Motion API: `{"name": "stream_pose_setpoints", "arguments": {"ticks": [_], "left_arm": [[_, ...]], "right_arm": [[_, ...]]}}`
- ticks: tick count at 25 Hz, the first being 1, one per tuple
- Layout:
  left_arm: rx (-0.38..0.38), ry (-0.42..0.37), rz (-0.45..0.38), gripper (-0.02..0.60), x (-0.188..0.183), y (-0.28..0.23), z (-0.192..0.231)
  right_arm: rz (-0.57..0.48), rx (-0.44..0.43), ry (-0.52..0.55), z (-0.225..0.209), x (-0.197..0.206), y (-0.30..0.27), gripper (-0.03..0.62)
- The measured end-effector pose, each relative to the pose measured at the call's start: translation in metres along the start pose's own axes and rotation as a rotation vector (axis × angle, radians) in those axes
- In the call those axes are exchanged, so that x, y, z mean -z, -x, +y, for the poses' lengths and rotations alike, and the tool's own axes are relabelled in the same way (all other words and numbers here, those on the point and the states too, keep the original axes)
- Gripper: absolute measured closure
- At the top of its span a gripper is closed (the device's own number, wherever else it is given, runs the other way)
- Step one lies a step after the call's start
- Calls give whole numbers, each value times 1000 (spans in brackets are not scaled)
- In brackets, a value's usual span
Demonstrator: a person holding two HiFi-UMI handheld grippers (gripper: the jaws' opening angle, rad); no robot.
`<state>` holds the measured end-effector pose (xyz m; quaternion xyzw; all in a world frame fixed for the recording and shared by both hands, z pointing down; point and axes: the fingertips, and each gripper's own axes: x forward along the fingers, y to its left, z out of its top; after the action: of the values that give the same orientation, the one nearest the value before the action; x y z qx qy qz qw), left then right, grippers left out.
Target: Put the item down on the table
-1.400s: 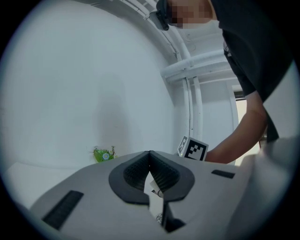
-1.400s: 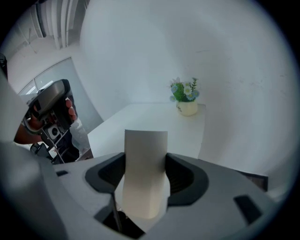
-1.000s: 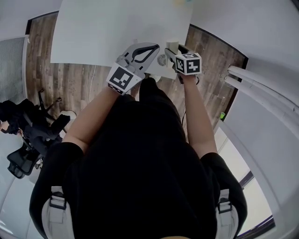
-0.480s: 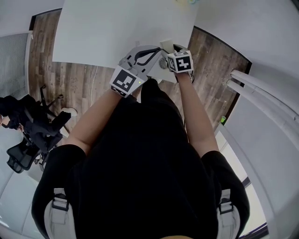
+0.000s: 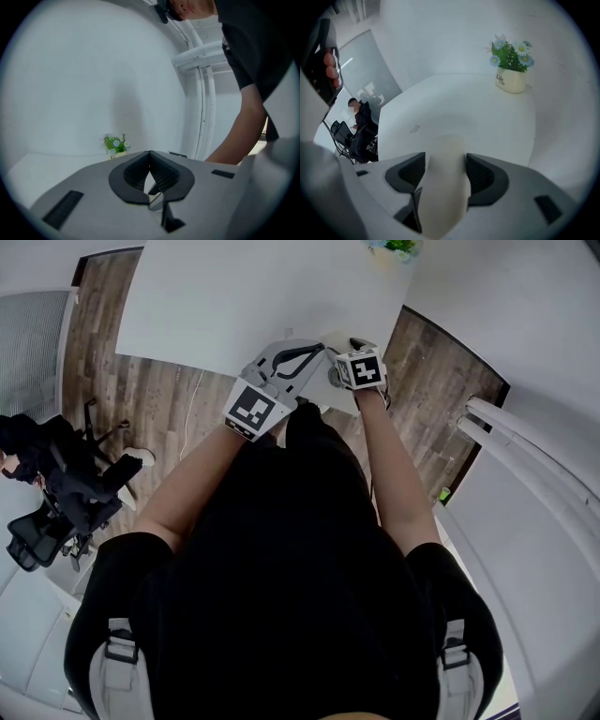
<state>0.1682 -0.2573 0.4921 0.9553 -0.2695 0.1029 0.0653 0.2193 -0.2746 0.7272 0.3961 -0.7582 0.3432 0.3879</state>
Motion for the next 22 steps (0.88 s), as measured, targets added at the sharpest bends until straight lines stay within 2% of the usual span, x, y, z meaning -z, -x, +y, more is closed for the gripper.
{"name": "stream_pose_setpoints", "arguments": {"ticks": [3, 7, 11, 15, 19, 22], "left_arm": [[-6, -6, 0, 588, -5, 5, 3], [-13, -11, -3, 588, -15, 15, 4], [-26, 30, -25, 586, -32, 28, 7], [-4, -25, -45, 586, -49, 46, 3], [39, -77, -70, 587, -66, 67, -7], [64, -93, -90, 587, -76, 88, -15]], "right_arm": [[-11, -6, 30, 5, -7, 5, 318], [-78, -27, 44, 16, -27, 27, 312], [-240, -34, 86, 30, -58, 74, 312], [-404, 0, 162, 52, -88, 132, 312], [-563, -12, 201, 89, -106, 190, 319], [-680, -22, 207, 123, -109, 230, 375]]}}
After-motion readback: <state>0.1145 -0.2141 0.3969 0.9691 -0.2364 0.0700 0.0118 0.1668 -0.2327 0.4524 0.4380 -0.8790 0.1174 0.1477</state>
